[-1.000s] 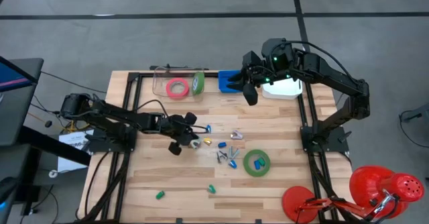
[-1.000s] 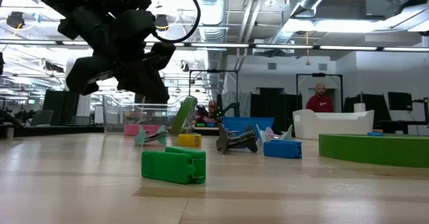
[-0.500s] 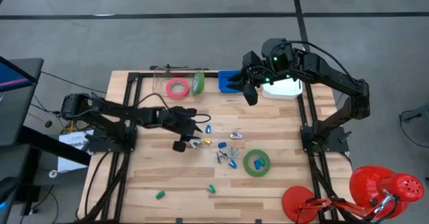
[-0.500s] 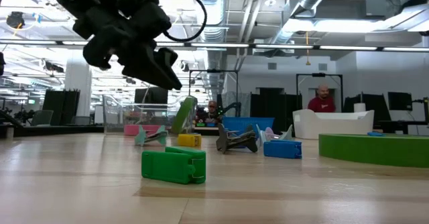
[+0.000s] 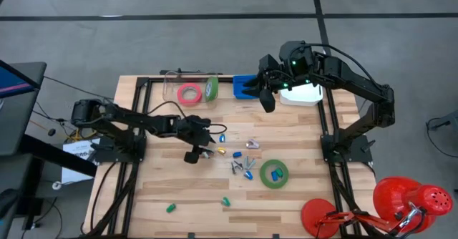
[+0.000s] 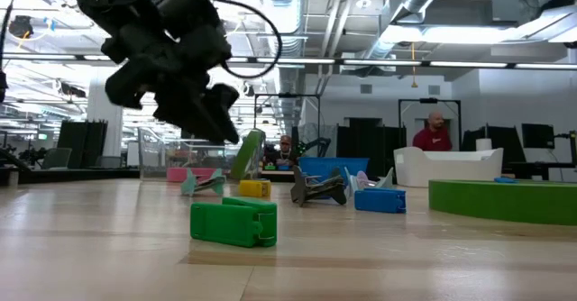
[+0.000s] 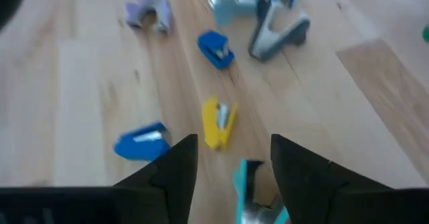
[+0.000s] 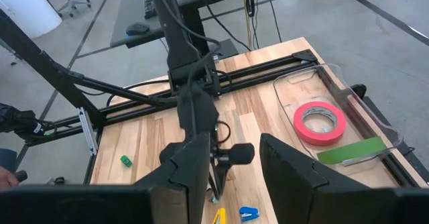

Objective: Pick and place Stapler, Stapler remover, tape
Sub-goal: Put the light blue staple remover into the white bin

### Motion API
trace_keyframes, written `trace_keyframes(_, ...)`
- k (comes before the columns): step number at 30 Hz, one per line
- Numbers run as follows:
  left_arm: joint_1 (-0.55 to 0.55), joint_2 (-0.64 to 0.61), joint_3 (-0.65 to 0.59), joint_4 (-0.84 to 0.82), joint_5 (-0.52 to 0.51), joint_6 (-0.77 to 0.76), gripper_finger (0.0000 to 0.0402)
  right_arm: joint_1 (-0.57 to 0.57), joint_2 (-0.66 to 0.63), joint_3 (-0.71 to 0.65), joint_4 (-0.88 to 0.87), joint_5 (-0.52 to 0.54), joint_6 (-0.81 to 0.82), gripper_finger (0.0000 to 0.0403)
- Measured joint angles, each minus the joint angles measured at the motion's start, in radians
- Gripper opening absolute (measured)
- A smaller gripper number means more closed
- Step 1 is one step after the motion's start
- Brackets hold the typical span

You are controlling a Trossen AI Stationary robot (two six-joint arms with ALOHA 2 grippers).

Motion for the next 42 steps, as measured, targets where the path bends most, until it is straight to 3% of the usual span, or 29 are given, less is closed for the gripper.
trace_keyframes(17,0.0,0.061,-0.002,-0.02,0.003,0.0,0.0119,0.001,0.0,0.0,0.0,0.0,0.0,0.0124)
trace_keyframes(28,0.0,0.08,-0.002,-0.021,0.003,0.0,0.0116,0.008,0.0,0.0,-0.001,-0.004,-0.001,0.0124)
trace_keyframes(42,0.0,0.079,-0.002,-0.034,0.003,0.0,0.0005,0.013,0.0,0.0,-0.001,-0.003,-0.008,0.0124)
